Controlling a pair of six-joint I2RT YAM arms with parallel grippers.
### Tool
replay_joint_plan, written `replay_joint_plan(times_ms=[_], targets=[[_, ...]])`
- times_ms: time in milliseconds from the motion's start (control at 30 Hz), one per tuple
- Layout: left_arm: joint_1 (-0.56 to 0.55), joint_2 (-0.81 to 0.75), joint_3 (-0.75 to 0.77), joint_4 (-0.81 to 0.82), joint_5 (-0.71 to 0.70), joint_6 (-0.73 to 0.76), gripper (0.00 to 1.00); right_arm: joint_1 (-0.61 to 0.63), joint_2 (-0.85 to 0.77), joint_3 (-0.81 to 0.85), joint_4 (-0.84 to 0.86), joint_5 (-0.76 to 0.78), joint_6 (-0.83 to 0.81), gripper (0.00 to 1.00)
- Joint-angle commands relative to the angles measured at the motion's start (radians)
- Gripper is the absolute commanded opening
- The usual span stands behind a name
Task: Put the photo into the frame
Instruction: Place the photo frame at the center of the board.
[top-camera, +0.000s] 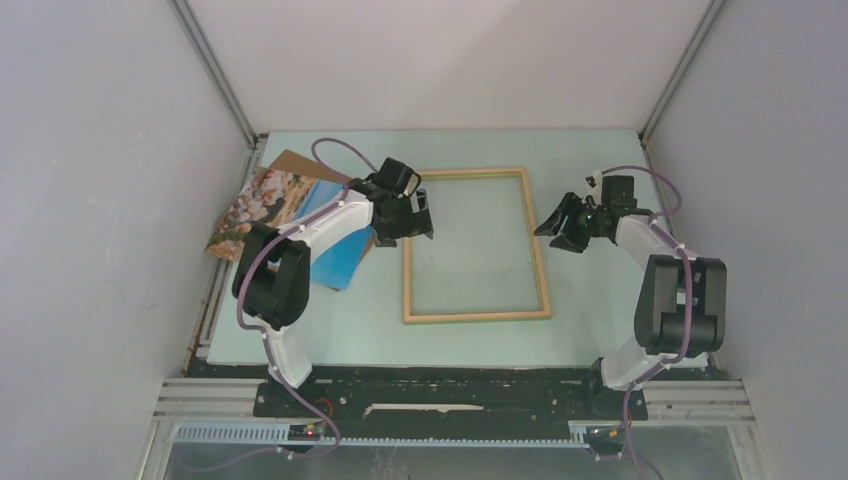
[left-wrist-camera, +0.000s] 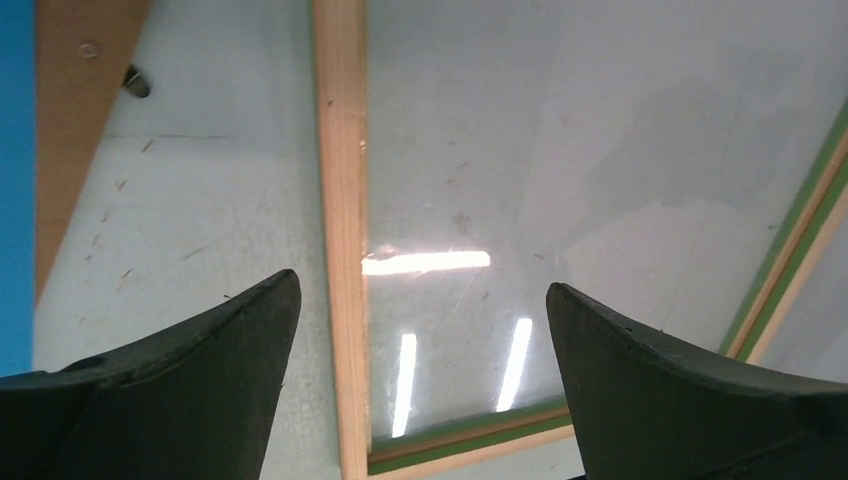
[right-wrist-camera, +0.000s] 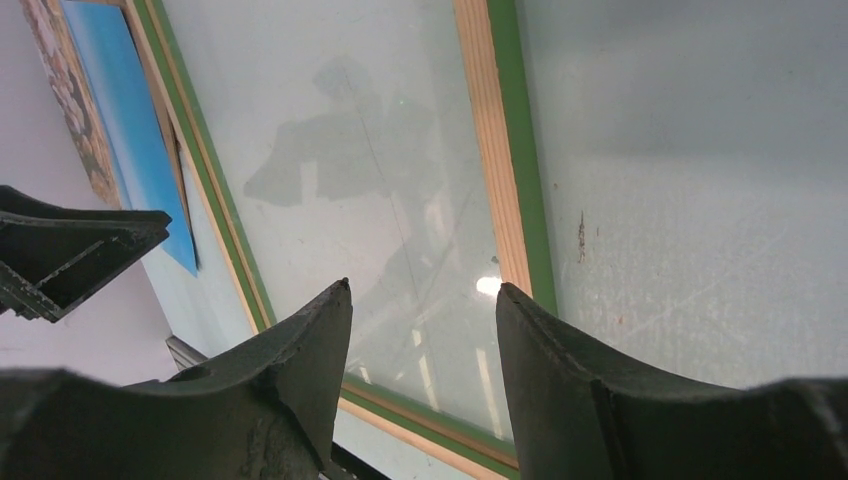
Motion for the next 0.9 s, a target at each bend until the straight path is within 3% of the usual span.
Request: replay_joint_plan(times_ms=[0, 533, 700, 867], targets=[[0.001, 0.035, -0.021, 0.129, 0.079, -0.043, 1.0, -0.014, -0.087, -0.024, 0.024, 0.008, 0.003, 0.63], [-0.04, 0.294, 0.23, 0.224, 0.231, -0.137, 1.0, -0.031, -0.188, -0.08, 0.062, 0.006, 0.033, 0.64], [-0.053, 0.222, 0.207, 0.245, 0.233, -0.116, 1.0, -0.017, -0.181, -0.08, 0.063, 0.011, 0.025, 0.64], [-0.045, 0.035, 0.07, 0.268, 0.185, -0.05, 1.0, 0.003, -0.165, -0.08, 0.075, 0.009, 0.026, 0.64]])
